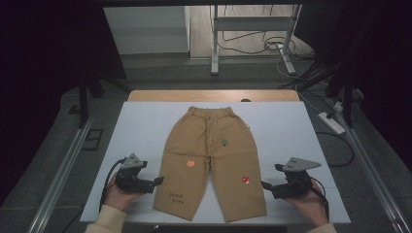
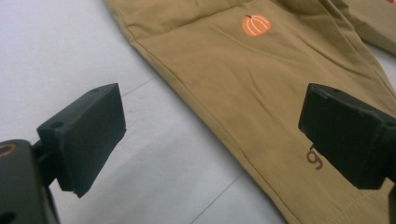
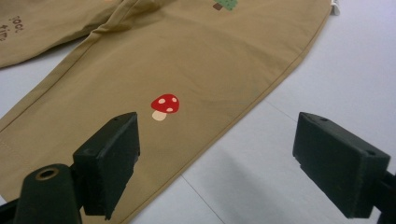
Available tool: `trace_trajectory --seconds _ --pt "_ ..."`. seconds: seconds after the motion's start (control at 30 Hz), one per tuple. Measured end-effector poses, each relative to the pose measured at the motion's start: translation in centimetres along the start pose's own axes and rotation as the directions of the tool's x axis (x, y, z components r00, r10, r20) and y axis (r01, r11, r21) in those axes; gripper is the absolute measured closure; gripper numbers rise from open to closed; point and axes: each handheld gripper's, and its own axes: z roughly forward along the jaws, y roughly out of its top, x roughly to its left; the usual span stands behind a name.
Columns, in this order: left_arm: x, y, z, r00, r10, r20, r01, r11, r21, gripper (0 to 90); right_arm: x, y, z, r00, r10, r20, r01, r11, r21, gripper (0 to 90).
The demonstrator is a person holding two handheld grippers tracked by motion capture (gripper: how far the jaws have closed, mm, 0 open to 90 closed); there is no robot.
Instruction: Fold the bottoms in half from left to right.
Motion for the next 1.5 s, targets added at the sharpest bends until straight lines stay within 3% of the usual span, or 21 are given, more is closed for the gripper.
trace_trajectory --seconds 0.3,1.2,1.37,1.5 --pt "-0.2 -0.1 0.0 0.9997 0.024 0.005 -0.024 0.9997 0.006 7.4 0.2 0.1 -0.2 1.0 -0.005 0.005 0.005 1.0 -0.014 15.3" --pt "0.0 0.2 0.0 0.9999 0.007 0.014 -0.007 1.0 -0.004 8.0 1.4 0.7 0.3 0.9998 -0.017 -0.009 0.017 1.0 -0.013 15.8" --pt "-0.1 0.3 -0.3 0.9999 0.008 0.015 -0.008 0.9999 -0.01 8.1 2.2 1.2 0.2 0.9995 -0.03 -0.006 0.03 0.999 -0.028 16.1" --pt "0.1 0.4 -0.1 0.9998 0.006 0.018 -0.005 0.9999 -0.013 8.2 2.9 1.8 0.5 0.9994 -0.019 -0.03 0.017 0.999 -0.051 16.2"
